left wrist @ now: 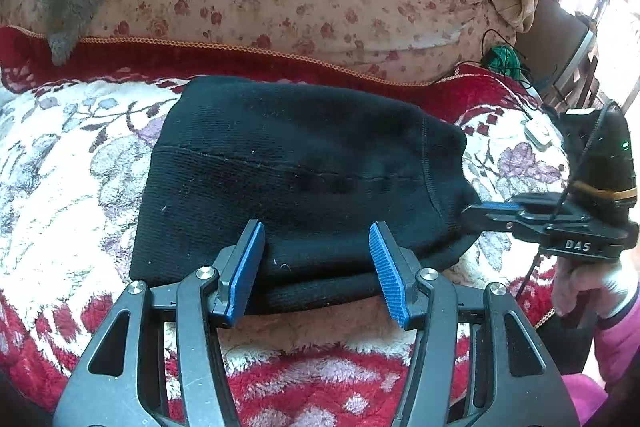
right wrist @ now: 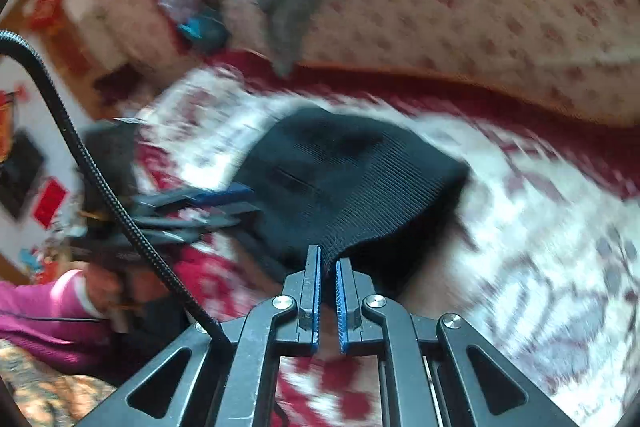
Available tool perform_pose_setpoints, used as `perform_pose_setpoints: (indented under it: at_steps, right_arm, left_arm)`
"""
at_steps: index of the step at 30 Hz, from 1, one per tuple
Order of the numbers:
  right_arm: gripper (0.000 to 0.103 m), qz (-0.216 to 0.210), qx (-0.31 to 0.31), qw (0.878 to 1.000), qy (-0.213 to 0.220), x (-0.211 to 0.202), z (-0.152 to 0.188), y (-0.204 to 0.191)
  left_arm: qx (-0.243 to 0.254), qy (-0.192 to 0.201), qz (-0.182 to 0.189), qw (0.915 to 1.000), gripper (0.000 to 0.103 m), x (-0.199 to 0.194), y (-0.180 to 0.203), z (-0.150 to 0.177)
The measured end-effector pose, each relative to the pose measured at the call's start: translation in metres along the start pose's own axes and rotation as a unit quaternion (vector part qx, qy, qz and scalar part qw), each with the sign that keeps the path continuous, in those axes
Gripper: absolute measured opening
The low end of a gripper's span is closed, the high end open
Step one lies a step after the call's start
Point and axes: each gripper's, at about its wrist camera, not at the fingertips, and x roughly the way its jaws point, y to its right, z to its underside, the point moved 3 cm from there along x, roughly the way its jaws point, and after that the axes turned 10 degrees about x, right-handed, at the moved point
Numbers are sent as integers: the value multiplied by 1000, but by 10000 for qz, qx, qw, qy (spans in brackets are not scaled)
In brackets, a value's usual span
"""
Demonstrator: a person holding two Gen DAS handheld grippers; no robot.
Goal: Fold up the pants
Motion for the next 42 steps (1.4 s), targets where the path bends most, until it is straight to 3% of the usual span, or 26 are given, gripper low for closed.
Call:
perform_pose_setpoints:
  at_steps: [4,8,11,22,25,31,35,37,39,42]
  right_arm:
    - [10,-89,399,9987,301,-10,-2,9]
    - [36,-197,920,9939,575,-29,-3,18]
    - [45,-303,1181,9902,676,-38,-6,22]
    - [54,9,1120,9920,583,-24,-18,5]
    - [68,39,1067,9926,580,-22,-19,3]
    - [71,65,1160,9916,564,-18,-18,8]
    - [83,-15,1392,9889,523,-8,-15,18]
    - [83,-90,1518,9873,450,1,-14,25]
    - [84,-32,1618,9861,366,11,-14,33]
    - [87,-125,1789,9834,275,23,-13,42]
  left_arm:
    - [23,63,9,10000,54,-6,-2,-4]
    - [-76,195,-92,9997,54,-18,-13,-12]
    - [-213,232,-245,9992,54,-25,-25,-17]
    - [-334,194,-869,9955,54,-29,-47,-23]
    - [-338,170,-867,9955,54,-28,-50,-23]
    - [-419,93,-843,9955,54,-22,-60,-23]
    - [-554,-31,-791,9953,54,-10,-71,-22]
    - [-656,-52,-601,9960,54,-4,-77,-21]
    - [-712,-58,-411,9966,64,1,-79,-21]
    - [-766,-66,-187,9969,65,9,-82,-21]
